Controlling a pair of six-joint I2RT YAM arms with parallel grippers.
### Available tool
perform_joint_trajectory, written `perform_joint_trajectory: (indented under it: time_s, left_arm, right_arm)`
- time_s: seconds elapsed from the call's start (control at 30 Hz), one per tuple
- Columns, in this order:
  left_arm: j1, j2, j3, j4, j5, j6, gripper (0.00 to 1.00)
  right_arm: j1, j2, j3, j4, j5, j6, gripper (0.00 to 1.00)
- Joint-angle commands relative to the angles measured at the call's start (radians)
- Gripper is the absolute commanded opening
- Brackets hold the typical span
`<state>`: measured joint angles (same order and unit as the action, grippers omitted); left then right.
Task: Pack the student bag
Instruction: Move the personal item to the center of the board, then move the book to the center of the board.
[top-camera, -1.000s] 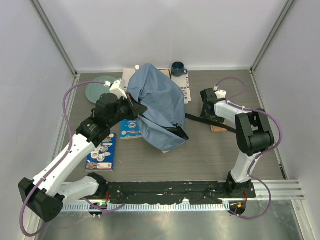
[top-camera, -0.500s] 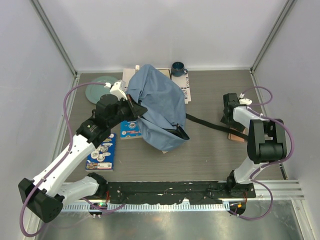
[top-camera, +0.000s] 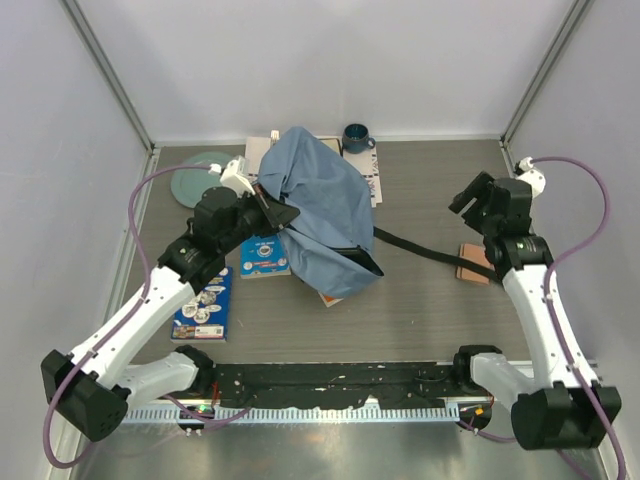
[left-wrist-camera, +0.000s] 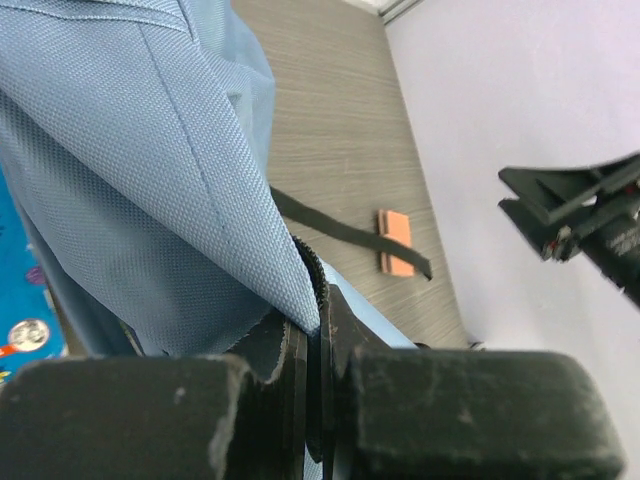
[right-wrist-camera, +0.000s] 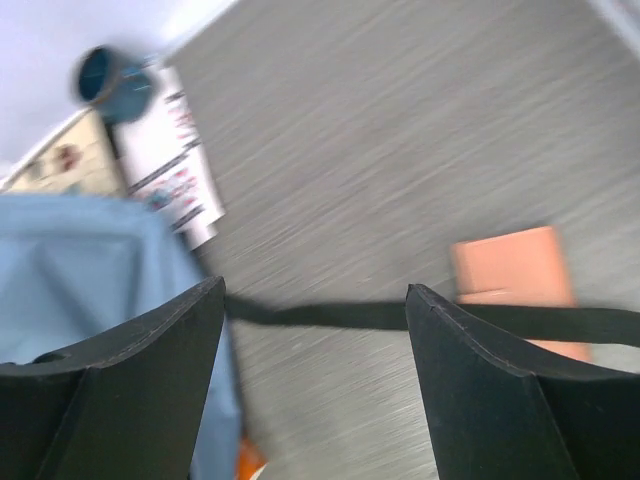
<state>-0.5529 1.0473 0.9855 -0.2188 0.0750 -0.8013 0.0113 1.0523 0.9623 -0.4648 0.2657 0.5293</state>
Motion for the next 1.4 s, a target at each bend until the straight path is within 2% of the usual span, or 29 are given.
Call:
perform_joint_trajectory:
  time_s: [0.0,0.07,0.13,0.23,0.4,0.47,0.73,0.97,1.07,1.1,1.17,1.2,1.27,1.3,1.33,1.37]
  left_arm:
    - [0.008,0.025,0.030,0.234,0.003,-0.119,0.00]
    - [0.010,0.040,0.045,0.282,0.002,-0.157,0.00]
    - [0.011,0.063,0.083,0.309,0.003,-0.173,0.00]
    - [0.013,0.091,0.151,0.322,0.019,-0.185,0.00]
    - [0.015,0.166,0.235,0.377,0.063,-0.220,0.00]
    - [0.015,0.195,0.249,0.389,0.077,-0.234,0.00]
    - [0.013,0.243,0.256,0.426,0.112,-0.271,0.00]
    - [0.013,0.232,0.245,0.391,0.095,-0.236,0.00]
    - [0.013,0.235,0.245,0.384,0.091,-0.225,0.00]
    - [0.013,0.237,0.246,0.381,0.091,-0.223,0.00]
    - [0.013,0.243,0.251,0.372,0.083,-0.216,0.00]
    - [0.013,0.244,0.255,0.369,0.080,-0.214,0.00]
    - [0.013,0.247,0.255,0.366,0.063,-0.214,0.00]
    - [0.013,0.246,0.257,0.361,0.052,-0.214,0.00]
    - [0.013,0.247,0.259,0.345,0.043,-0.216,0.00]
    - [0.013,0.246,0.262,0.337,0.023,-0.214,0.00]
  right_arm:
    - [0.003,-0.069,-0.091,-0.023,-0.344,0.073,0.78]
    - [0.003,-0.113,-0.227,-0.022,-0.437,0.115,0.75]
    - [0.001,-0.230,-0.327,0.000,-0.499,0.162,0.70]
    - [0.001,-0.423,-0.466,-0.066,-0.514,0.178,0.66]
    - [0.004,-0.687,-0.481,-0.204,-0.672,0.127,0.64]
    - [0.013,-0.731,-0.471,-0.238,-0.710,0.097,0.65]
    - [0.033,-0.732,-0.473,-0.210,-0.735,0.080,0.69]
    - [0.050,-0.643,-0.433,-0.176,-0.735,0.045,0.69]
    - [0.082,-0.573,-0.376,-0.178,-0.672,0.018,0.69]
    - [0.129,-0.563,-0.357,-0.172,-0.649,0.020,0.69]
    - [0.197,-0.542,-0.340,-0.152,-0.528,0.023,0.70]
    - [0.295,-0.529,-0.330,-0.144,-0.485,0.037,0.69]
    - [0.411,-0.503,-0.329,-0.123,-0.331,0.063,0.69]
    - [0.544,-0.479,-0.324,-0.123,-0.239,0.090,0.69]
    - [0.632,-0.479,-0.326,-0.124,-0.070,0.107,0.69]
    - [0.710,-0.482,-0.330,-0.124,0.020,0.124,0.69]
